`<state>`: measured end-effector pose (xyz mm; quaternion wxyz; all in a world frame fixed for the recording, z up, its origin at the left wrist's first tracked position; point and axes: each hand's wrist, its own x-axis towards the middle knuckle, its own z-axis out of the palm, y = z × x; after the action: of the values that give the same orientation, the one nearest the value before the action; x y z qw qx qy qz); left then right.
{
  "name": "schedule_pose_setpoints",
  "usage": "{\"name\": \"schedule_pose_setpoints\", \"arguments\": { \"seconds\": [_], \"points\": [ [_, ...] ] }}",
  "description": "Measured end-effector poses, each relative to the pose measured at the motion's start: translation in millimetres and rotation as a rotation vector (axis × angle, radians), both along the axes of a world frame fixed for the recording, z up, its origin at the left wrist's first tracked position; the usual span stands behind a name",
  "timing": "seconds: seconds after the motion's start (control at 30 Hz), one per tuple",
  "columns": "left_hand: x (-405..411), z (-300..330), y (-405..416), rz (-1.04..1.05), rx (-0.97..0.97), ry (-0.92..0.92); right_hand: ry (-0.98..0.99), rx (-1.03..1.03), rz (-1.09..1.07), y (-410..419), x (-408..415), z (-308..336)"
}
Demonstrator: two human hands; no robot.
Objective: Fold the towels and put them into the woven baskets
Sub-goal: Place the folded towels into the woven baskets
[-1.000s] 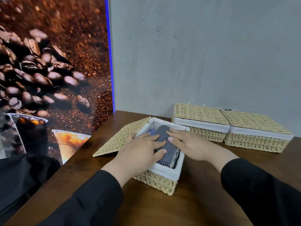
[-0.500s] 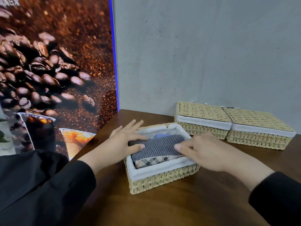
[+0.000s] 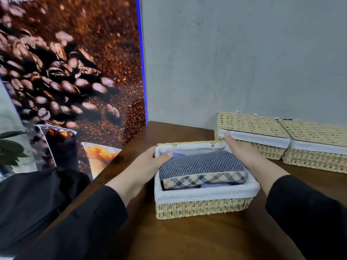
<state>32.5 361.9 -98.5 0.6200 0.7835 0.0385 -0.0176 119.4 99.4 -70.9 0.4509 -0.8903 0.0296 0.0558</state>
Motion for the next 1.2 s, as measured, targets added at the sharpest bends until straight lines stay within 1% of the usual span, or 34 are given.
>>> {"name": "schedule_pose_setpoints", "arguments": {
  "seconds": [0.07,0.13,0.23,0.4,0.47,0.57,0.67,0.7,0.77,0.83,0.93,1.0,1.07,1.13,1.2],
  "points": [
    [9.0,4.5,1.0,0.027,0.005,0.000,0.020,-0.008,-0.006,0.0,8.1,-4.0],
    [21.9,9.1,6.0,0.092,-0.043,0.000,0.001,0.042,-0.004,-0.7,13.8,-8.7],
    [54.0,3.7,20.6,0.157,-0.172,-0.038,0.010,0.220,0.008,-0.8,20.0,-11.3],
    [63.6,11.1,11.5,0.335,-0.234,-0.145,-0.014,0.386,-0.043,-5.2,24.3,-12.2],
    [62.3,13.0,8.6,0.349,-0.220,-0.136,-0.038,0.403,-0.039,-4.7,24.8,-8.9],
    [62.4,14.0,8.8,0.343,-0.210,-0.131,-0.067,0.364,-0.007,-5.1,26.1,-7.8],
    [56.7,14.8,8.9,0.293,-0.204,-0.126,-0.092,0.386,0.029,-6.4,32.7,-9.0],
    [56.5,14.8,9.2,0.255,-0.170,-0.143,-0.106,0.386,0.030,-3.1,30.1,-4.0],
    [48.6,20.8,6.2,0.210,-0.045,-0.221,-0.186,0.314,0.057,5.0,19.9,8.1],
    [40.4,30.3,3.1,0.227,0.051,-0.303,-0.324,0.225,0.088,4.3,16.7,12.9],
    [17.1,41.7,-3.2,0.157,-0.002,-0.440,-0.454,0.181,0.154,-8.7,2.6,17.0],
    [-0.2,45.6,-2.4,0.108,0.054,-0.493,-0.512,0.059,0.196,-24.9,-11.0,19.7],
    [-16.6,43.2,3.0,-0.006,0.165,-0.516,-0.528,0.011,0.306,-43.0,-25.9,20.1],
    [-30.7,35.5,6.8,-0.163,0.276,-0.511,-0.476,-0.060,0.413,-59.9,-42.6,16.6],
    [-41.9,24.6,3.7,-0.257,0.412,-0.493,-0.445,-0.281,0.537,-73.5,-57.1,6.6]
  ]
}}
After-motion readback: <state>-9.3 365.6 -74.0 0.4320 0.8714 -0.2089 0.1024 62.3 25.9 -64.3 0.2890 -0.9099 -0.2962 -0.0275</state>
